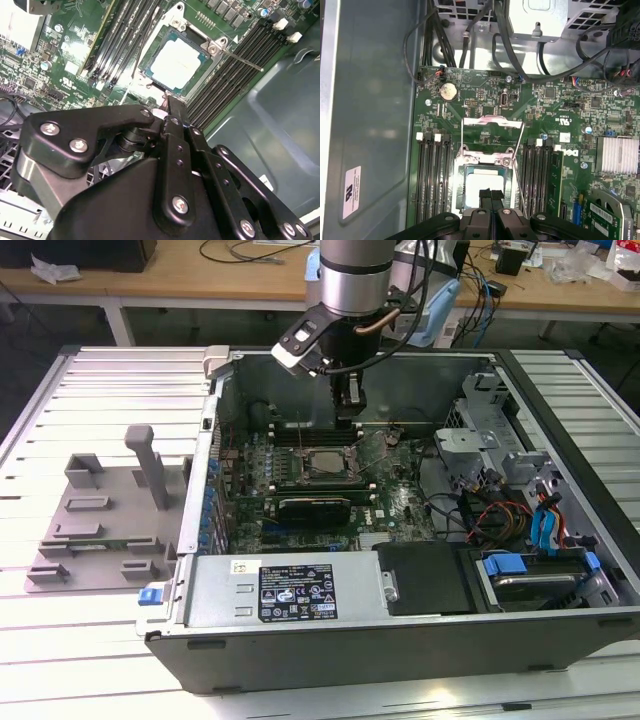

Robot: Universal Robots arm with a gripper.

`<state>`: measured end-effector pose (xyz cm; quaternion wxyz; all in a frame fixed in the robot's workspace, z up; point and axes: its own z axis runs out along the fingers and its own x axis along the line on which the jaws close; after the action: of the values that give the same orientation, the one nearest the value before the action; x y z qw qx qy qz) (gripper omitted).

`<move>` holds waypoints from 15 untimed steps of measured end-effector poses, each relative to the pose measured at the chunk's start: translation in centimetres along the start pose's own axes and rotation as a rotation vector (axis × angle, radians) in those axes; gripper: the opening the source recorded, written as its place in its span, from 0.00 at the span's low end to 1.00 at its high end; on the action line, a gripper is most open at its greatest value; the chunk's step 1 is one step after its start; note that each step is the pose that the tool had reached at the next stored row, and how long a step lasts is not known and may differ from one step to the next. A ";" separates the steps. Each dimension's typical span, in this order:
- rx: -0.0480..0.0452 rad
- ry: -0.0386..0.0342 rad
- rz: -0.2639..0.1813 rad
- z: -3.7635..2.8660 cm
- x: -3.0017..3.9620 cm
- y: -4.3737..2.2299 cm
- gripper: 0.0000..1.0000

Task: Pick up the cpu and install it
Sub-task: 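Close the cpu cover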

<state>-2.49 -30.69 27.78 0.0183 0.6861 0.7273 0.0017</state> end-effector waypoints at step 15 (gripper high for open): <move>0.0000 -0.0001 0.000 0.09 -0.19 3.21 0.11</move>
<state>0.73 -30.69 27.78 0.0184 0.6860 0.7273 0.0016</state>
